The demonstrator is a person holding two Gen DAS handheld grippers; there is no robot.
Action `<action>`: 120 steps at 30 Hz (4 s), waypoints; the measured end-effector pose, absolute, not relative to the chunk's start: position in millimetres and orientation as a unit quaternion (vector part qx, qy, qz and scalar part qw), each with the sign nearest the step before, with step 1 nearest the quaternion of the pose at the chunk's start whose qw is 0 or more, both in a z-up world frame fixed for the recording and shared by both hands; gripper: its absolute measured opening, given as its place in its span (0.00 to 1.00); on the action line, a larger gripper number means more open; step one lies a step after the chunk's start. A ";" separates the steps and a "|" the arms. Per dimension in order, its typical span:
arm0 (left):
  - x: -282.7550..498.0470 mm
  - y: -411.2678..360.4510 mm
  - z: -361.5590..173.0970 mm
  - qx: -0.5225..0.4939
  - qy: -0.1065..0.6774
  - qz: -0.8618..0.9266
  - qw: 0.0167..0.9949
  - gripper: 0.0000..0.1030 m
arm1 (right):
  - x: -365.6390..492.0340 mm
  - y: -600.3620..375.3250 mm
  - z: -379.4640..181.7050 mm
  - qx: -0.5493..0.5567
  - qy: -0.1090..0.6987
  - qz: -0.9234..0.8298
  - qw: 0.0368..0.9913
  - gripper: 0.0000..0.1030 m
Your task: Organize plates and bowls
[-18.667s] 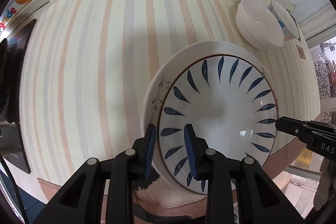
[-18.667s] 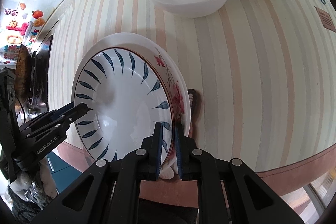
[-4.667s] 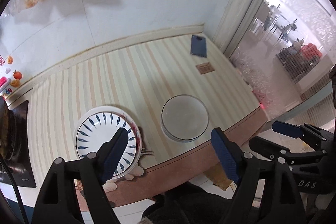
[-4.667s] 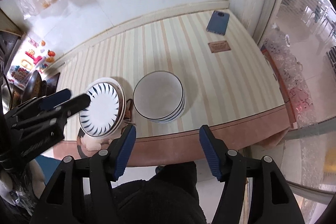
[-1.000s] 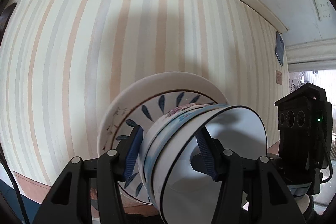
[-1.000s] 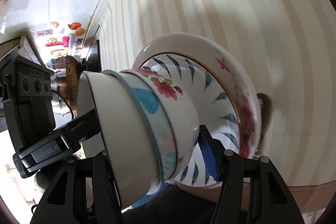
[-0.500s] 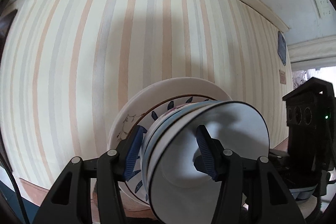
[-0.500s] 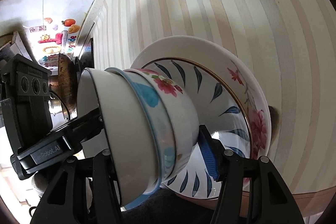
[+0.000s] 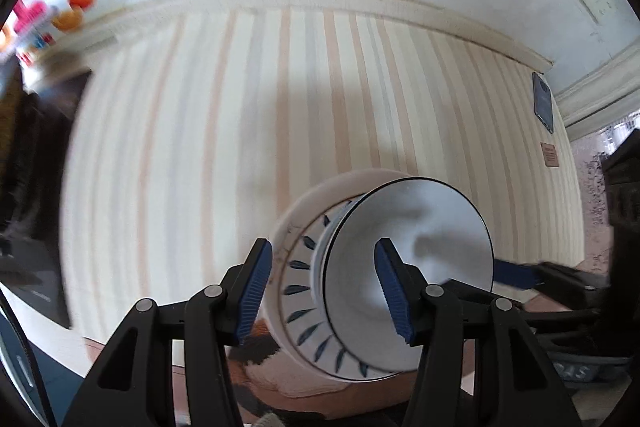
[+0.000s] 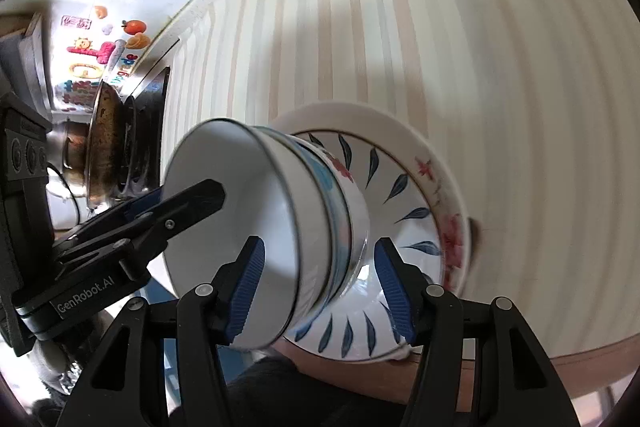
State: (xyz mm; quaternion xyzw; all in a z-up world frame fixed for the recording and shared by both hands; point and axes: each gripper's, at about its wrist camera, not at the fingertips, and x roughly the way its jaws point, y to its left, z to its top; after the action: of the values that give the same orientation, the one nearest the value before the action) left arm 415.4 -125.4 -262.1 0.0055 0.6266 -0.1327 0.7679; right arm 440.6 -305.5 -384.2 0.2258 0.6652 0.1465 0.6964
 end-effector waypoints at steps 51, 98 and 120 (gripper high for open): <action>133.4 -70.6 -66.0 -0.003 0.389 -0.075 0.918 1.00 | 125.8 -288.8 -104.5 0.056 0.395 0.016 0.917 0.98; -16.8 -0.1 -45.4 0.021 0.341 -0.065 0.937 1.00 | -85.1 -232.4 -72.1 0.062 0.357 -0.019 0.932 0.99; -18.4 11.4 -40.5 0.019 0.333 -0.064 0.941 1.00 | -90.6 -222.1 -66.0 0.051 0.350 -0.015 0.935 0.99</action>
State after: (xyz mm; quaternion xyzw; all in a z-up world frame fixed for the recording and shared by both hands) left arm -18.4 11.4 -40.5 0.0187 0.3330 -0.0643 0.9405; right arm -90.6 -222.1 -66.0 0.0509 0.3504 -0.0148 0.9351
